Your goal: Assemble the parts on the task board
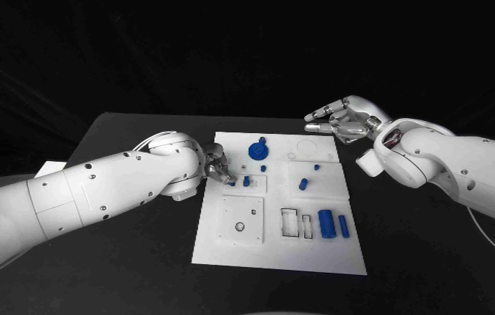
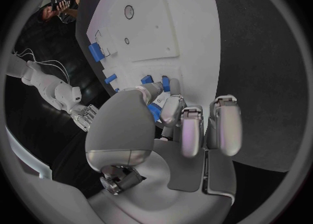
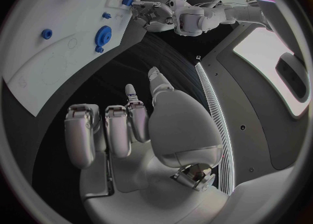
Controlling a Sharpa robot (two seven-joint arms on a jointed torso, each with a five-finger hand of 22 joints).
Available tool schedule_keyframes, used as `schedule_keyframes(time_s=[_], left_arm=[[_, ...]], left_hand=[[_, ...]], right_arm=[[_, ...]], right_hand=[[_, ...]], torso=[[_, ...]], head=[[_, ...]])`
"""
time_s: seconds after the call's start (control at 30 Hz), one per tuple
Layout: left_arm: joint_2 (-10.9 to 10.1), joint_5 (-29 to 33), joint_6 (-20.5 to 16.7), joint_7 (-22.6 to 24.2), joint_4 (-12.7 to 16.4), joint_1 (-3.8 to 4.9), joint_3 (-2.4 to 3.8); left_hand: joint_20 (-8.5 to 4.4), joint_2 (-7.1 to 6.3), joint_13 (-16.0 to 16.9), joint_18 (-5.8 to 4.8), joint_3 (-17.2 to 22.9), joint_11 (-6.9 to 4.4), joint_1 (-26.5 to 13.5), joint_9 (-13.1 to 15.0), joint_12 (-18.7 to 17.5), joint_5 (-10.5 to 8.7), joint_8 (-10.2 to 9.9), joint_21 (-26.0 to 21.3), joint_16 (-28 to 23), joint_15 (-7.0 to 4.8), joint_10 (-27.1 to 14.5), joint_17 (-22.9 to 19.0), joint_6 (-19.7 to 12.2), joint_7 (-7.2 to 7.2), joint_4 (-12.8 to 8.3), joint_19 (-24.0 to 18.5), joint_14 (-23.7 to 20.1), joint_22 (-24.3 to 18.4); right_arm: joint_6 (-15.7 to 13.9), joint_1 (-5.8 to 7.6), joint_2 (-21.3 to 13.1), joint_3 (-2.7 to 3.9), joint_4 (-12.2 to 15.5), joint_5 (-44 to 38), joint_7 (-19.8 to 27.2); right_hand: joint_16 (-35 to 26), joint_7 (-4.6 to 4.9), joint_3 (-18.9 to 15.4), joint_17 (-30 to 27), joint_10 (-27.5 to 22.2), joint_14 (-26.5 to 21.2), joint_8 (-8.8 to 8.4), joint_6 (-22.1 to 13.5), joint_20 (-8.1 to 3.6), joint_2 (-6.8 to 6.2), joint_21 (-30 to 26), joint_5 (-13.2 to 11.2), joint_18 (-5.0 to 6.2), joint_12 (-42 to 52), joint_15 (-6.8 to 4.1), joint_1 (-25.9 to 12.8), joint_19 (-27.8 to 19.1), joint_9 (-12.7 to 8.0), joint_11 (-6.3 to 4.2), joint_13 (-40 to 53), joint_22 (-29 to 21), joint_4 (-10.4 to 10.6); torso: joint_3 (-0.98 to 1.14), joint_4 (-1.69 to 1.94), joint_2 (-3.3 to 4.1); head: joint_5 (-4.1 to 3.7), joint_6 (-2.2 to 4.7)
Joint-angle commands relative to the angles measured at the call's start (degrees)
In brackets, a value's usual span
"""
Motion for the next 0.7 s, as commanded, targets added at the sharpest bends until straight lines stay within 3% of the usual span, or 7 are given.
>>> schedule_keyframes(time_s=[0.03,0.47,0.7], left_arm=[[0.07,0.18,1.94,-0.47,-0.05,-0.18,-0.14],[0.75,0.40,2.43,-0.81,-0.93,-0.17,-0.14],[1.55,1.88,3.51,-1.81,-2.01,-0.15,-0.14]], left_hand=[[-0.15,0.05,0.05,-0.26,8.29,-0.13,-0.72,-0.04,0.12,0.56,0.38,0.32,0.18,-0.04,0.39,15.08,0.50,-0.79,-7.92,3.07,6.03,6.78],[-0.16,-0.14,0.27,-0.29,8.63,-0.16,-0.96,0.01,0.30,0.90,0.44,0.39,0.18,-0.05,0.55,15.08,0.60,-0.82,-8.15,3.11,6.03,6.90],[-0.11,-0.37,0.34,-0.25,8.36,-0.22,-3.14,0.06,0.38,0.89,0.58,0.24,0.18,-0.07,0.77,15.08,1.16,-1.08,-7.51,3.03,6.03,6.75]], right_arm=[[0.87,-0.05,0.06,0.00,0.00,0.00,0.61],[0.91,-0.08,0.18,0.00,-0.07,0.01,0.61],[0.91,-0.09,0.24,0.00,-0.06,0.01,0.64]], right_hand=[[-0.42,-0.07,-0.40,7.45,-0.21,4.17,0.02,-0.47,0.14,0.48,-0.20,0.24,0.29,-0.32,0.05,-0.15,2.33,0.08,-0.04,8.32,5.74,0.03],[-0.42,-0.07,-0.40,7.45,-0.21,4.17,0.02,-0.47,0.14,0.48,-0.20,0.24,0.29,-0.32,0.05,-0.15,2.33,0.08,-0.04,8.32,5.74,0.03],[-0.42,-0.07,-0.40,7.45,-0.21,4.17,0.02,-0.47,0.14,0.48,-0.20,0.24,0.29,-0.32,0.05,-0.15,2.33,0.08,-0.04,8.32,5.74,0.03]], torso=[[-0.02,0.02,-0.02],[-0.01,0.04,-0.01],[0.03,-0.04,0.05]], head=[[-0.01,-0.04],[-0.10,-0.06],[-0.04,-0.06]])
